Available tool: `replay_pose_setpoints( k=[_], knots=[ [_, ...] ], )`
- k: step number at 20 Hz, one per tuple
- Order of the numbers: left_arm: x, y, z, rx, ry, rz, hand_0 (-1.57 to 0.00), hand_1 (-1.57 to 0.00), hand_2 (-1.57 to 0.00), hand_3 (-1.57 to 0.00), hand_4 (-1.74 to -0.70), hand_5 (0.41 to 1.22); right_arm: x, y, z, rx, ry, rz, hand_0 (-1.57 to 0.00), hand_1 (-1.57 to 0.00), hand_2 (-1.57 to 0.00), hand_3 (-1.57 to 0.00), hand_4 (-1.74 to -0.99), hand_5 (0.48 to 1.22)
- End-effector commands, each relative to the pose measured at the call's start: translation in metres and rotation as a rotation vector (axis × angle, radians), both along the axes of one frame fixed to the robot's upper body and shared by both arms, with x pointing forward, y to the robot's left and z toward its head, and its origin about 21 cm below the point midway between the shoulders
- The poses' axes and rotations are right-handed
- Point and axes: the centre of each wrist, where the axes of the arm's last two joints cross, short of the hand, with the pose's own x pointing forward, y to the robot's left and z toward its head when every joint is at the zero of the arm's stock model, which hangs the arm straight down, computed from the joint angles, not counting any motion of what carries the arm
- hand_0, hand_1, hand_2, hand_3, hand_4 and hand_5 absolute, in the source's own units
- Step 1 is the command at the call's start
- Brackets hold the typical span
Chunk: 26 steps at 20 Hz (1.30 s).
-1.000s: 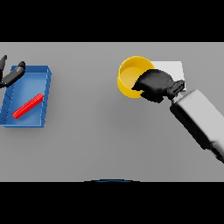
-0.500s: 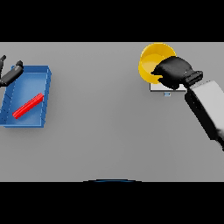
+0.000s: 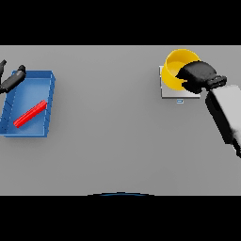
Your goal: Pick up the red beaker and tilt it to pour out 1 green nut into yellow bowl. Pick up the yellow bowl and place it on the metallic measuring scale.
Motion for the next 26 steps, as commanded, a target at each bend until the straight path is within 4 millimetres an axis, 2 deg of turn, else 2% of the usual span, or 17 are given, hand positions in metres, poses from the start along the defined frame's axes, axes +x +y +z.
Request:
replay_pose_setpoints(
  k=[1, 5, 7, 9, 10, 11, 13, 16, 18, 20, 23, 26],
  knots=[
    [0.001, 0.0, -0.001, 0.001, 0.005, 0.0, 0.0, 0.0, 0.0, 0.0, -0.73, 0.71, 0.001, -0.001, -0.003, 0.011, 0.009, -0.013, -1.57, -1.57, -1.43, -1.33, -1.741, 1.221],
    [-0.001, 0.0, -0.004, -0.008, 0.004, -0.006, 0.0, 0.0, 0.0, 0.0, -0.73, 0.713, 0.004, -0.003, -0.011, 0.043, 0.057, -0.027, -1.53, -1.57, -1.38, -1.44, -1.741, 1.221],
    [0.0, 0.001, -0.006, -0.005, 0.0, -0.005, 0.0, 0.0, 0.0, 0.0, -0.73, 0.712, 0.004, -0.006, -0.014, 0.039, 0.073, -0.045, -1.42, -1.57, -1.36, -1.49, -1.741, 1.221],
    [0.0, 0.005, -0.003, 0.006, 0.008, -0.001, 0.0, 0.0, 0.0, 0.0, -0.73, 0.715, 0.004, -0.005, -0.016, 0.038, 0.077, -0.049, -1.4, -1.57, -1.39, -1.36, -1.741, 1.221],
    [0.0, 0.005, -0.005, 0.001, 0.008, 0.005, 0.0, 0.0, 0.0, 0.0, -0.73, 0.717, 0.005, -0.008, -0.012, 0.049, 0.085, -0.047, -1.33, -1.46, -1.42, -1.2, -1.741, 1.221],
    [0.002, 0.003, -0.003, 0.0, 0.0, -0.005, 0.0, 0.0, 0.0, 0.0, -0.73, 0.72, 0.004, -0.008, -0.015, 0.057, 0.092, -0.05, -1.13, -1.32, -1.33, -1.06, -1.701, 1.221],
    [0.0, 0.006, -0.006, -0.005, 0.005, -0.003, 0.0, 0.0, 0.0, 0.0, -0.73, 0.728, 0.004, -0.012, -0.015, 0.069, 0.107, -0.071, -0.72, -0.98, -1.04, -0.83, -1.619, 1.072],
    [0.003, 0.002, -0.01, -0.008, 0.01, -0.01, 0.0, 0.0, 0.0, 0.0, -0.73, 0.717, 0.004, -0.011, -0.014, 0.055, 0.124, -0.091, -0.37, -0.58, -0.69, -0.61, -1.539, 0.933],
    [0.001, 0.004, -0.008, -0.002, 0.0, -0.009, 0.0, 0.0, 0.0, 0.0, -0.72, 0.708, 0.006, -0.012, -0.012, 0.034, 0.128, -0.059, -0.24, -0.38, -0.52, -0.53, -1.501, 0.877],
    [0.001, 0.003, -0.005, -0.003, 0.0, -0.01, 0.0, 0.0, 0.0, 0.0, -0.72, 0.703, 0.004, -0.017, -0.012, 0.024, 0.123, -0.037, -0.15, -0.24, -0.37, -0.45, -1.469, 0.842],
    [0.004, 0.003, -0.004, -0.005, -0.005, -0.003, 0.0, 0.0, 0.0, 0.0, -0.72, 0.697, 0.005, -0.014, -0.013, 0.011, 0.142, -0.057, -0.08, -0.12, -0.2, -0.35, -1.431, 0.799],
    [0.002, 0.002, -0.004, -0.001, -0.005, -0.015, 0.0, 0.0, 0.0, 0.0, -0.72, 0.693, 0.004, -0.013, -0.017, 0.013, 0.165, -0.08, -0.04, -0.06, -0.1, -0.27, -1.41, 0.759]
  ],
)
